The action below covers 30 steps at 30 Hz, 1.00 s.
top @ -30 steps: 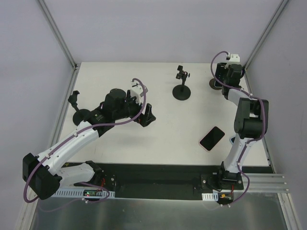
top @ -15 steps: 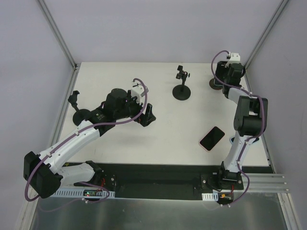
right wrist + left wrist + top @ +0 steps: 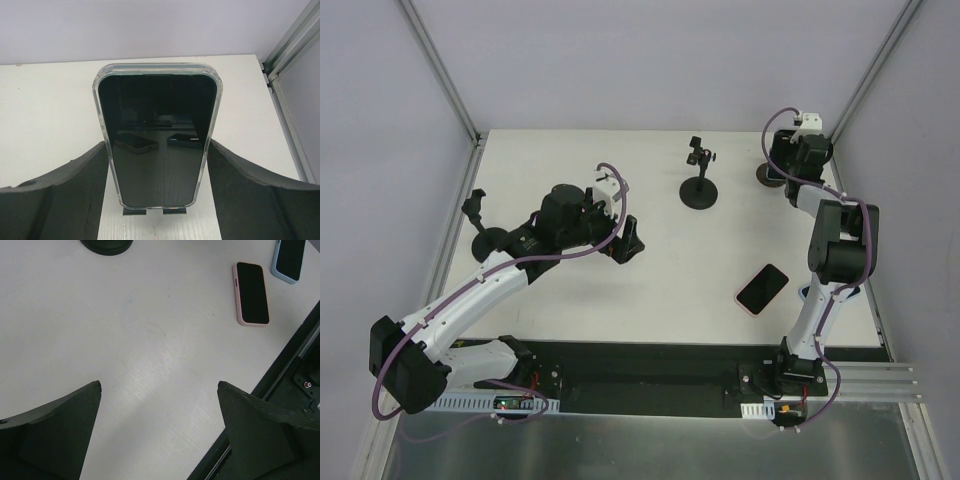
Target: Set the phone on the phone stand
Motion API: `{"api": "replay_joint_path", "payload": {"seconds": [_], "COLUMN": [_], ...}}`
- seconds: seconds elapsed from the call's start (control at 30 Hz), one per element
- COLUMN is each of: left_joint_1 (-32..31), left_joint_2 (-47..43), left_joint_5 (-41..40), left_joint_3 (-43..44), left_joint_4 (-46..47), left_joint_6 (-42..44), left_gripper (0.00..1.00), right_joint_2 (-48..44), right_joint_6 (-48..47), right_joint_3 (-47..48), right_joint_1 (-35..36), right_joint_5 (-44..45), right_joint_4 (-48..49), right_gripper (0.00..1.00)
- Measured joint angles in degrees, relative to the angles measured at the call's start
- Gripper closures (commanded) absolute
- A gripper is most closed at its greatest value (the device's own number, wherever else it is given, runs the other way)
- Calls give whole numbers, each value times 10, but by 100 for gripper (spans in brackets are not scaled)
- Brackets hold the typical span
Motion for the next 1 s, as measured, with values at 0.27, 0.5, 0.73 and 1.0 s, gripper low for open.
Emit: {"api": "replay_joint_path", "payload": {"seconds": [0.27,0.5,0.73,1.0], "left_joint_1": [0,0,0,0], "left_joint_2": [0,0,0,-12], "left_joint_5": [0,0,1,1], "left_joint_3": [0,0,0,0], "left_joint_4": [0,0,0,0], "left_joint_6": [0,0,0,0], "left_gripper": [1,1,1,1], "right_joint_2": [0,0,-1,-74], "right_joint_6": [2,2,4,26], "right_joint_3": [-23,-25,-28,-26], "right_joint_1": [0,0,8,23], "right_joint_5": [-2,-1,35,83], "right_joint_4": [17,21,23,-85], "right_gripper": [99,48,4,4]}}
